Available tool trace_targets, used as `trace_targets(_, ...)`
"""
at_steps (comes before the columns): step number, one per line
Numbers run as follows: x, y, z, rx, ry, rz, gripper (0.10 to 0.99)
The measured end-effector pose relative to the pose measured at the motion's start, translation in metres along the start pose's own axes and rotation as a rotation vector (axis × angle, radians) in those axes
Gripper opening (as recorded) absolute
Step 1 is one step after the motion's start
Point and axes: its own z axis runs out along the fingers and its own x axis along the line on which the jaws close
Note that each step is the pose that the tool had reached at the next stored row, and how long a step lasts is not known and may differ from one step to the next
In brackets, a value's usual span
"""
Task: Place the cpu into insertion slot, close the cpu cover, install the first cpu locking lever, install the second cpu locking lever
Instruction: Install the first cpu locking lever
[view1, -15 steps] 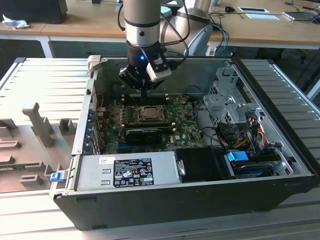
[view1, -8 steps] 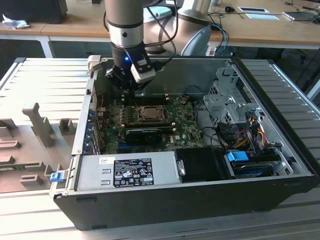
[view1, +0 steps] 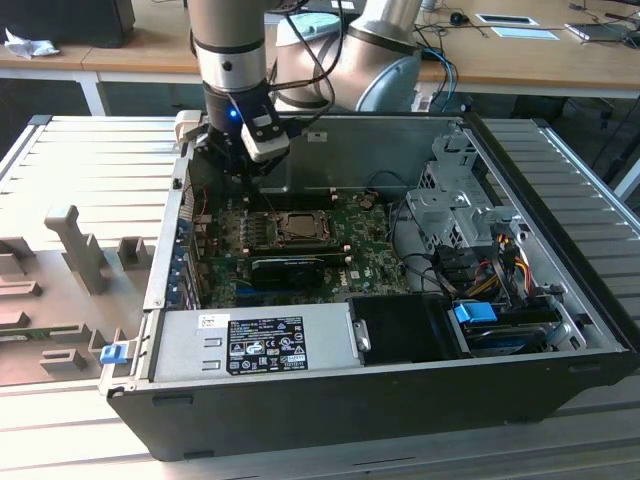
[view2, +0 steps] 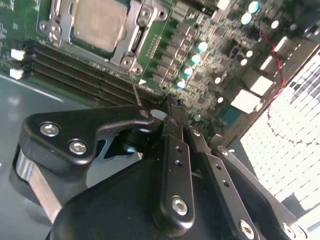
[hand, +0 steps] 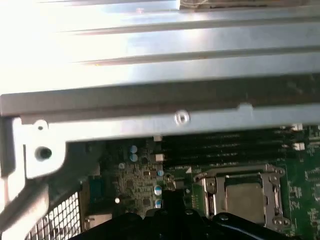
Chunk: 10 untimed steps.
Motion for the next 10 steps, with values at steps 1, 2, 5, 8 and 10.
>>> trace_targets(1, -0.0001, 0.0028, 0.0003, 0.000, 0.0004, -0.007, 0.106)
trace_targets(2, -0.0024, 0.0037, 0.0005, 0.000, 0.0005, -0.008, 0.106)
trace_targets(5, -0.0174, 0.0051, 0.0011, 0.000, 0.0003, -0.008, 0.106)
trace_targets(8, -0.0322, 0.0062, 0.0019, 0.000, 0.0007, -0.009, 0.106)
trace_targets(10, -0.0447, 0.0071, 0.0028, 0.000, 0.0014, -0.011, 0.106)
